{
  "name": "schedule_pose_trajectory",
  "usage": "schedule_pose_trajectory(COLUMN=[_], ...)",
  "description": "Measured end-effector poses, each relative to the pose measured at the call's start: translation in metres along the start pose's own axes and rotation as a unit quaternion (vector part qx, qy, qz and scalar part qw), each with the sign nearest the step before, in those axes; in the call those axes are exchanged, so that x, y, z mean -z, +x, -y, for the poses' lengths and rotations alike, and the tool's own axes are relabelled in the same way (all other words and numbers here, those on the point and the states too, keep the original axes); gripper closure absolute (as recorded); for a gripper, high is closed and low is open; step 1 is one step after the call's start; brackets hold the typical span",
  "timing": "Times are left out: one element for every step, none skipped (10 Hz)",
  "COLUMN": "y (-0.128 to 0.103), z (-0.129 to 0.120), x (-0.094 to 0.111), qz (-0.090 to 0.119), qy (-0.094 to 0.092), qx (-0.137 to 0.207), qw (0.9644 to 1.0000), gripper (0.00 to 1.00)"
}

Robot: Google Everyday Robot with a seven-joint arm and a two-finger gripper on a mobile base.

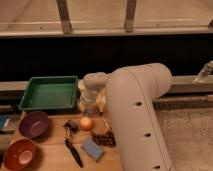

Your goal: Wipe tray with towel

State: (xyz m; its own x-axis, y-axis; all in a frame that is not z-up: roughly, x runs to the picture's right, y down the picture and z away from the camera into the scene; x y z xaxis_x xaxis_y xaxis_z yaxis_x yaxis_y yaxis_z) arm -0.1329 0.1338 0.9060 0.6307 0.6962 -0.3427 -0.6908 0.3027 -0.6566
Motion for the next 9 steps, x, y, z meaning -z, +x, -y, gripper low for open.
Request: schedule_pose_trajectory(y=[0.002, 0.007, 0.014, 0.022, 0.030, 0.039, 0.048, 0.055, 0.053], z=[0.003, 0.002, 0.005, 0.010, 0.014, 0.017, 0.023, 0.032, 0.033], x=[-0.001, 0.002, 0.010, 0.019, 0.029, 0.040, 0.054, 0.072, 0.081], qz=[0.004, 0.005, 0.011, 0.018, 0.025, 0.032, 0.040, 0.052, 0.061], qy=[0.001, 0.003, 0.007, 0.014, 0.022, 0.031, 0.043, 0.061, 0.069], qx=[-0.006, -0.011, -0.019, -0.029, -0.040, -0.048, -0.060, -0.075, -0.080], qw=[1.0000, 0.9999, 0.9997, 0.9993, 0.9987, 0.9978, 0.9965, 0.9940, 0.9925], gripper=[1.00, 1.00, 1.00, 1.00, 1.00, 1.00, 1.00, 1.00, 1.00])
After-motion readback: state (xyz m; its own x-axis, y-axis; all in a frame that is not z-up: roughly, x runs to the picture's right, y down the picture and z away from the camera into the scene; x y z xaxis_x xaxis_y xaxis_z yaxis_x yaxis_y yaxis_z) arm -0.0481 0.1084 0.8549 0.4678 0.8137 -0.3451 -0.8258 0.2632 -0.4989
